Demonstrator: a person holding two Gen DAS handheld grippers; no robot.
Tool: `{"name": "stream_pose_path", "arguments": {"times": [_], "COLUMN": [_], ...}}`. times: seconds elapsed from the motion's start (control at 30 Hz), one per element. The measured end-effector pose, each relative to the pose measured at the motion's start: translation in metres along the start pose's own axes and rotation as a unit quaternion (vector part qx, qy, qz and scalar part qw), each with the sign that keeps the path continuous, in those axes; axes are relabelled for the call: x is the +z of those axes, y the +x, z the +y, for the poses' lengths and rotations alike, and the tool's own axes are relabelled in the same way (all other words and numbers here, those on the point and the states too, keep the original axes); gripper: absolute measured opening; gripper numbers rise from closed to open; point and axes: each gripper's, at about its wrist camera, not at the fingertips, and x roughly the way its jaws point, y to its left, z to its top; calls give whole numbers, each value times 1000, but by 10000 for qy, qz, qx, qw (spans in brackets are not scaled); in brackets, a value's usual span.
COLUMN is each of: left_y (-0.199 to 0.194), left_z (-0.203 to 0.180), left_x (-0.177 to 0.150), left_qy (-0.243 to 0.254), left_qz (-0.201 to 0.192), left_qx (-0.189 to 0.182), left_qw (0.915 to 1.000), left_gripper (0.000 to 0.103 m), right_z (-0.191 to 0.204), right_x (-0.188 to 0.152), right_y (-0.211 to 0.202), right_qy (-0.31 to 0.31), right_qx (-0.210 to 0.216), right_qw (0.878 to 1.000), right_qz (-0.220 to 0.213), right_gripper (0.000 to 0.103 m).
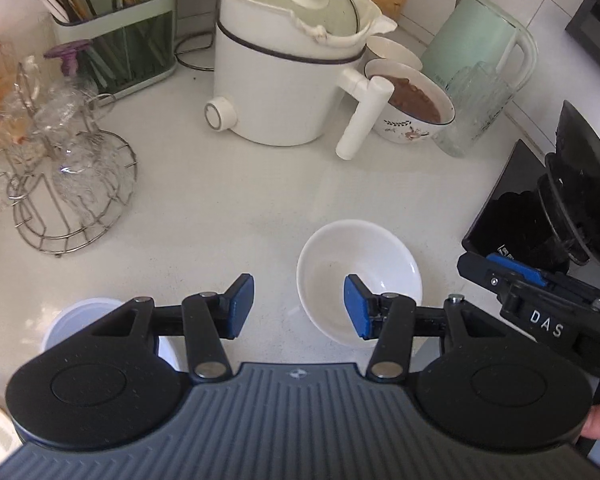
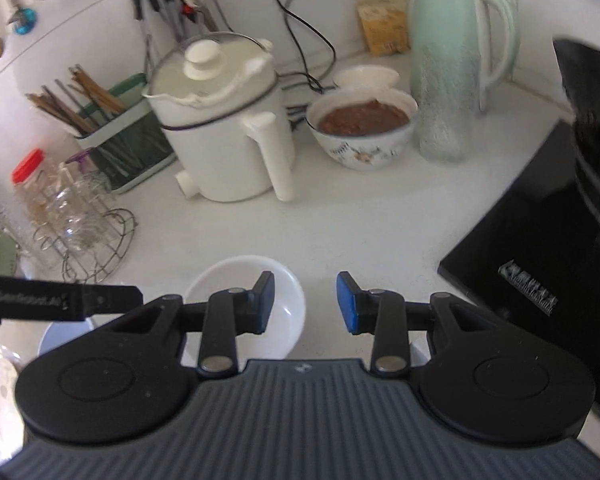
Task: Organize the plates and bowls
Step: 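Move the left tool to the white ceramic bowl rim, then close the left tool fingers on the white ceramic bowl rim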
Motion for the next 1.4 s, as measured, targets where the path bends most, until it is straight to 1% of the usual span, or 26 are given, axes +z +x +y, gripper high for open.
{"name": "stream_pose_path", "arguments": {"times": [0.07,0.27,0.33,0.43,0.53,0.6,0.67,0.7,0.77,0.87,0.9,0.97,1.03,1.1,1.27,1.4], "left_y": [7,33,39,48,58,65,68,70,73,75,75,75,75,74,71,66], "left_z": [3,13,15,13,14,15,17,19,21,28,29,27,26,26,30,31], "left_x": [-1,1,1,2,0,-1,-2,-2,-4,-5,-5,-5,-5,-4,-6,-5], "left_qy": [13,-120,-131,-130,-196,-296,-373,-400,-478,-798,-838,-790,-802,-809,-992,-950], "left_qz": [-24,159,188,252,350,460,503,511,583,669,688,687,705,714,758,736], "left_qx": [-46,-312,-347,-354,-367,-387,-453,-466,-477,-704,-717,-636,-633,-626,-580,-574], "left_qw": [10000,9993,9991,9990,9985,9978,9970,9968,9960,9921,9915,9925,9923,9922,9905,9911], "left_gripper": [56,56,56,55,54,45,41,33,23,11,11,10,9,9,9,9], "right_z": [-3,-7,-9,-13,-11,-10,-9,-9,-8,-4,-3,-2,0,2,7,12], "right_x": [-3,-12,-15,-16,-21,-23,-23,-24,-26,-28,-29,-30,-30,-30,-29,-27], "right_y": [8,25,30,37,46,50,49,48,50,54,55,56,57,52,48,43], "right_qy": [25,135,192,391,466,501,504,516,529,472,448,397,390,391,418,332], "right_qx": [-70,-104,-52,143,276,374,399,395,360,288,273,278,292,409,483,487], "right_qw": [10000,9997,9995,9986,9976,9968,9967,9966,9965,9966,9967,9968,9959,9957,9949,9957], "right_qz": [32,186,244,338,439,506,501,497,545,613,612,638,757,730,783,721], "right_gripper": [37,37,37,37,37,37,37,37,37,37,35,29,26,26,26,26]}}
